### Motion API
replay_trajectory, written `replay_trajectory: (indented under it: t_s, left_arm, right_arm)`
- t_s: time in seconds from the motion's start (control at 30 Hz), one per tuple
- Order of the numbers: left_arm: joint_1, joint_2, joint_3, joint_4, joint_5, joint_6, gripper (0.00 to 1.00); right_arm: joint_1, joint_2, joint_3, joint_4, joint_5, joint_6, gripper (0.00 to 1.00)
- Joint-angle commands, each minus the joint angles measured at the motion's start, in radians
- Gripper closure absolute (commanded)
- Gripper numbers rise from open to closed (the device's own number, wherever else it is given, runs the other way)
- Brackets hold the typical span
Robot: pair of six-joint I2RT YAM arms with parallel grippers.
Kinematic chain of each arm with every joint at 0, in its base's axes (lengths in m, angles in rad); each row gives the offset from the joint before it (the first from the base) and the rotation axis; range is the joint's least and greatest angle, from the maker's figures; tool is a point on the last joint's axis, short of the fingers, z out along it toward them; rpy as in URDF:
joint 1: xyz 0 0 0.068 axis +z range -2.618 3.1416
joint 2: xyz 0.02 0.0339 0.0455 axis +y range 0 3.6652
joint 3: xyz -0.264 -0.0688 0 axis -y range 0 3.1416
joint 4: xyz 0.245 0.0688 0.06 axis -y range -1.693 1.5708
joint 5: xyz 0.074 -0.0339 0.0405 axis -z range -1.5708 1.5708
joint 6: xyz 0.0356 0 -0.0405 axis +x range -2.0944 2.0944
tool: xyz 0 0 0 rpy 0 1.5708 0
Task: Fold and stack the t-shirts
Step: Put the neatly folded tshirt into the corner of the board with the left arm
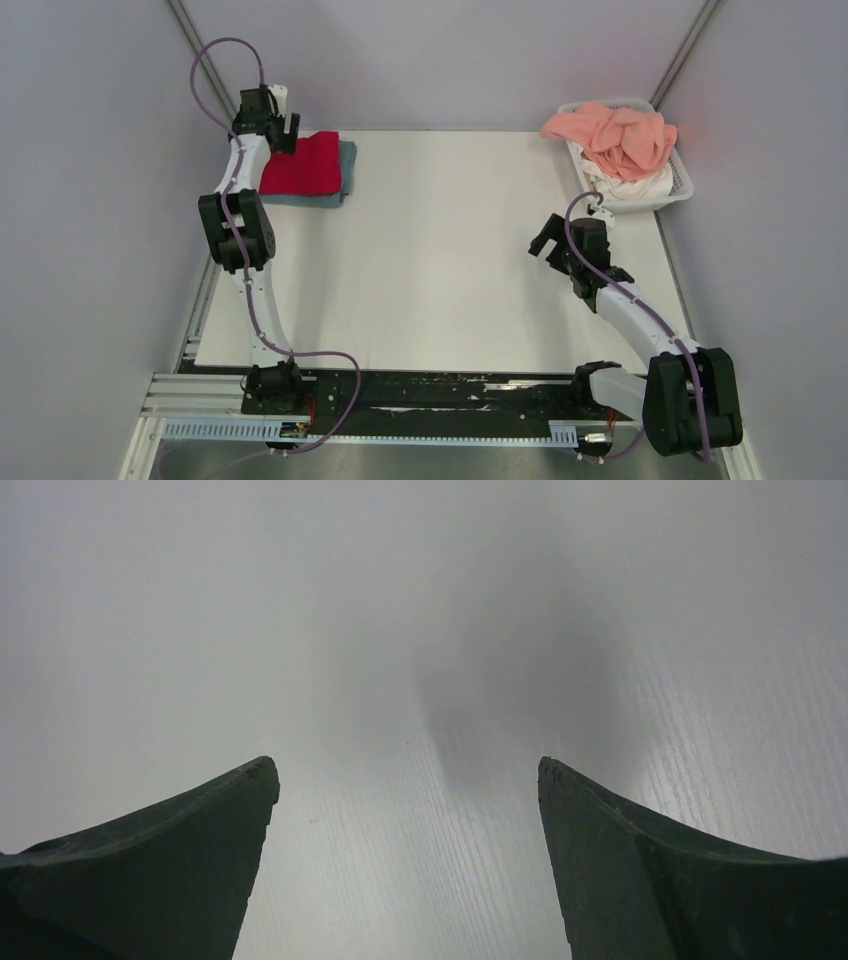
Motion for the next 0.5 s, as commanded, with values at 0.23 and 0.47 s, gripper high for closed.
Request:
replay_trajectory:
  t_s: [0.23,0.47]
  left_arm:
    - [0.008,-0.141,-0.100,0.088,0.207,-0.356,0.00]
    - [0.021,-0.248,-0.406,0.408,0.515,-0.590,0.00]
  right_arm:
    - [-0.007,-0.001,0.039,0.021,-0.020,0.003,0.00]
    - [-0.006,0.003,0.042,0.021,-0.064,0.001,0.00]
